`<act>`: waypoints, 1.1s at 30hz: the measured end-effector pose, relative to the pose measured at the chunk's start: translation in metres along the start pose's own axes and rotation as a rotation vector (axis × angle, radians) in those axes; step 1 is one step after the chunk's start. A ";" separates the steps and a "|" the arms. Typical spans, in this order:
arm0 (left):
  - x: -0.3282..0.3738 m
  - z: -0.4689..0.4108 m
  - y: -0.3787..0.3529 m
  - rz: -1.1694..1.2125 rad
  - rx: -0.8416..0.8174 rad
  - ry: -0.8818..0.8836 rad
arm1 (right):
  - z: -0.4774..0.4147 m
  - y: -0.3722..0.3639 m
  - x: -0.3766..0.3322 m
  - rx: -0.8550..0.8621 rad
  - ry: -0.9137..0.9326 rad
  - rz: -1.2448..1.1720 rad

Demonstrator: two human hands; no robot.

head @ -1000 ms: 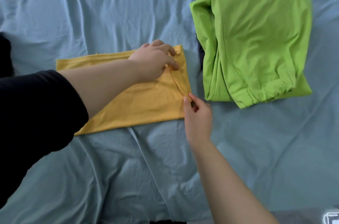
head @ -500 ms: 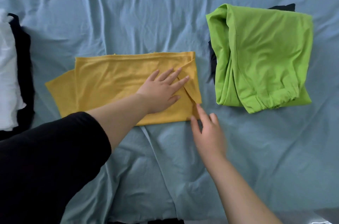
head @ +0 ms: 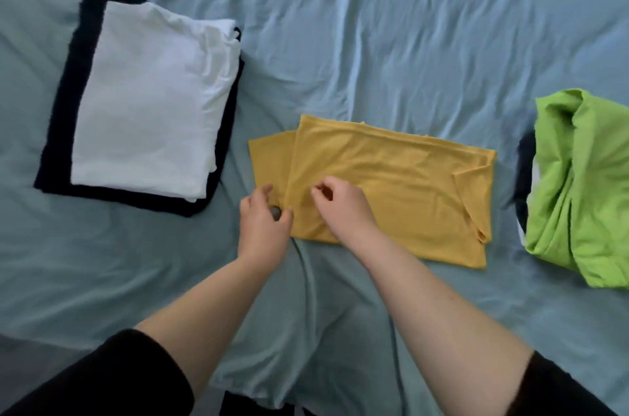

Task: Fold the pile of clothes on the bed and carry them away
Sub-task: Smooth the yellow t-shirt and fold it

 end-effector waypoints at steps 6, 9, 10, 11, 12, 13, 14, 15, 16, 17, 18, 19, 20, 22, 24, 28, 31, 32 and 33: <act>-0.033 -0.017 0.016 0.389 0.196 0.352 | -0.037 -0.022 -0.041 0.022 -0.002 -0.055; -0.032 -0.023 0.014 0.338 0.137 0.357 | -0.045 -0.031 -0.049 0.058 -0.047 0.030; -0.031 -0.024 0.013 0.337 0.118 0.349 | -0.046 -0.037 -0.052 0.059 -0.072 0.082; -0.031 -0.024 0.011 0.332 0.105 0.343 | -0.046 -0.043 -0.055 0.055 -0.098 0.150; -0.032 -0.023 0.009 0.355 0.090 0.348 | -0.046 -0.050 -0.059 0.051 -0.115 0.239; -0.035 -0.022 0.005 0.417 0.084 0.372 | -0.045 -0.057 -0.063 0.047 -0.119 0.344; -0.037 -0.018 0.003 0.534 0.093 0.418 | -0.046 -0.064 -0.068 0.041 -0.115 0.442; -0.036 -0.014 0.000 0.643 0.091 0.444 | -0.047 -0.070 -0.071 0.035 -0.111 0.517; -0.035 -0.011 -0.001 0.692 0.097 0.461 | -0.049 -0.074 -0.073 0.029 -0.118 0.561; -0.034 -0.010 -0.001 0.693 0.112 0.463 | -0.051 -0.075 -0.073 0.026 -0.140 0.574; -0.031 -0.009 -0.001 0.691 0.111 0.448 | -0.054 -0.075 -0.073 0.026 -0.163 0.564; -0.030 -0.008 -0.002 0.656 0.118 0.444 | -0.057 -0.073 -0.074 0.031 -0.174 0.547; -0.026 -0.006 -0.003 0.634 0.111 0.458 | -0.059 -0.069 -0.074 0.039 -0.169 0.525; -0.020 -0.005 -0.002 0.472 0.093 0.435 | -0.060 -0.057 -0.074 0.058 -0.132 0.427; -0.012 -0.006 -0.002 0.262 0.065 0.332 | -0.057 -0.038 -0.067 0.092 -0.101 0.197; 0.001 -0.006 -0.002 0.183 0.057 0.130 | -0.046 -0.007 -0.028 0.218 -0.240 -0.416; 0.009 -0.004 -0.004 0.104 0.024 -0.020 | -0.044 -0.008 0.001 0.233 -0.403 -0.690; 0.011 -0.003 -0.006 0.079 0.010 -0.071 | -0.045 -0.011 0.005 0.216 -0.430 -0.766; 0.015 -0.002 -0.008 0.061 -0.005 -0.118 | -0.046 -0.013 0.005 0.197 -0.428 -0.791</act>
Point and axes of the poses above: each hand's wrist, its own z-axis away from the middle knuckle, its own y-axis out of the back of the hand, x = y × z, the point moved 9 cm from there along -z, towards the middle knuckle, and after that the axes turned 3 degrees about -z, right-handed, at the moved point
